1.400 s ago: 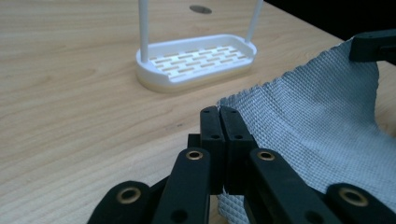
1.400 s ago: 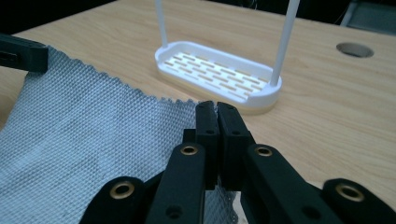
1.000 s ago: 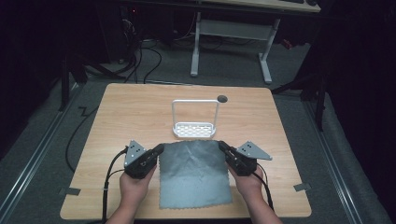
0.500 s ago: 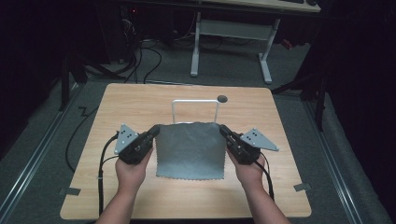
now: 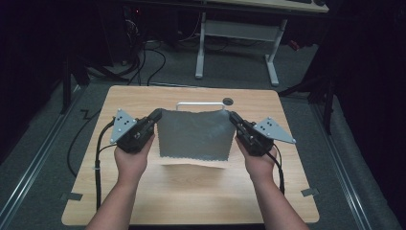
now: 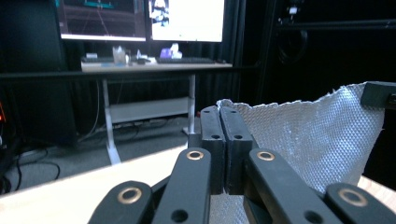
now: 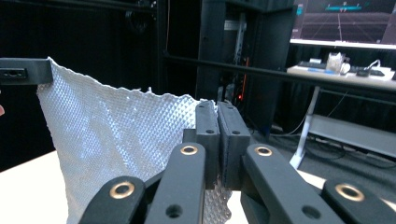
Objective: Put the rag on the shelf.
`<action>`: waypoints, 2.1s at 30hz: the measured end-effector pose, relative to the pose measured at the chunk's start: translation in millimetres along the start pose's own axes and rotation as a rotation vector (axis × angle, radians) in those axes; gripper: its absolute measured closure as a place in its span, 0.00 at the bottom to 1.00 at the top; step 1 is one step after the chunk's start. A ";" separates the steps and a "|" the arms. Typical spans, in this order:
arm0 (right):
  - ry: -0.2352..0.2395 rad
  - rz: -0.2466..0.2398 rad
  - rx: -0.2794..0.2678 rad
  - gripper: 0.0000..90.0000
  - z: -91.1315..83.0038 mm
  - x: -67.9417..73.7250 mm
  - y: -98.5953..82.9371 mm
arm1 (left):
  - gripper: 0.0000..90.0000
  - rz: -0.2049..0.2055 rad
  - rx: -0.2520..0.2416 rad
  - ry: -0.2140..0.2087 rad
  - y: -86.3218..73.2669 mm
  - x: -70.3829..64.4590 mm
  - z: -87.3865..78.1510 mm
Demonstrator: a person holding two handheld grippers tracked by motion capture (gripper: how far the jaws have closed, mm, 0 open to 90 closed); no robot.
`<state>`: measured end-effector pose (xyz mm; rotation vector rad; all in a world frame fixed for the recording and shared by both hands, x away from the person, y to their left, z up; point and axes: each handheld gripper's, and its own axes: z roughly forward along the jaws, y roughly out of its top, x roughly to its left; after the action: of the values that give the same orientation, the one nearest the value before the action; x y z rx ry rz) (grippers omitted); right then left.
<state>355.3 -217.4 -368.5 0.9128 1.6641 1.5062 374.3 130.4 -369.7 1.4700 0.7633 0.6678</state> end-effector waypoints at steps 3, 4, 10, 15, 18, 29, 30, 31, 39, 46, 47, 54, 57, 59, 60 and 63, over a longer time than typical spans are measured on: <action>-0.002 0.003 -0.018 0.99 0.7 -2.2 9.6 | 1.00 0.014 -0.015 0.002 10.4 1.2 2.2; -0.002 0.003 -0.018 0.99 0.7 -2.2 9.6 | 1.00 0.018 -0.018 0.002 12.9 1.6 2.9; -0.007 -0.001 -0.021 0.99 6.8 -8.3 18.8 | 1.00 0.031 -0.011 0.005 18.2 7.0 11.6; -0.015 0.003 -0.004 0.99 16.4 -17.0 23.0 | 1.00 0.015 -0.009 -0.016 17.1 18.6 26.0; -0.013 0.005 -0.001 0.99 20.8 -20.2 25.0 | 1.00 0.009 -0.001 -0.008 17.1 22.8 32.4; -0.036 0.028 0.017 0.99 56.1 -39.1 32.5 | 1.00 0.023 0.027 0.035 25.3 42.6 70.1; -0.040 0.029 0.021 0.99 58.4 -40.5 32.5 | 1.00 0.036 0.038 0.043 25.4 45.1 75.8; -0.040 0.029 0.021 0.99 58.4 -40.5 32.5 | 1.00 0.036 0.038 0.043 25.4 45.1 75.8; -0.062 0.019 0.046 0.99 82.1 -56.5 33.6 | 1.00 0.048 0.064 0.064 25.7 56.7 102.5; -0.058 0.081 0.118 0.99 110.4 -73.1 26.2 | 1.00 0.053 0.097 0.088 22.1 66.8 120.9; -0.062 0.077 0.123 0.99 112.1 -73.7 25.4 | 1.00 0.058 0.120 0.094 18.2 69.2 125.9; -0.089 0.061 0.176 0.99 124.3 -80.6 17.4 | 1.00 0.057 0.184 0.094 3.5 73.4 141.1; -0.079 0.055 0.205 0.99 130.2 -84.5 9.4 | 1.00 0.062 0.226 0.087 -6.1 75.1 143.8; -0.072 0.062 0.236 0.99 133.6 -87.0 1.0 | 1.00 0.050 0.266 0.077 -16.7 76.9 145.7; -0.072 0.062 0.236 0.99 133.6 -87.0 1.0 | 1.00 0.050 0.266 0.077 -16.7 76.9 145.7; -0.068 0.074 0.265 0.99 137.3 -89.2 -12.2 | 1.00 0.035 0.282 0.064 -29.6 76.5 146.0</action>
<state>518.1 -226.6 -387.3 1.1641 1.8254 1.3050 534.6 101.6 -409.0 1.7283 0.9105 0.6555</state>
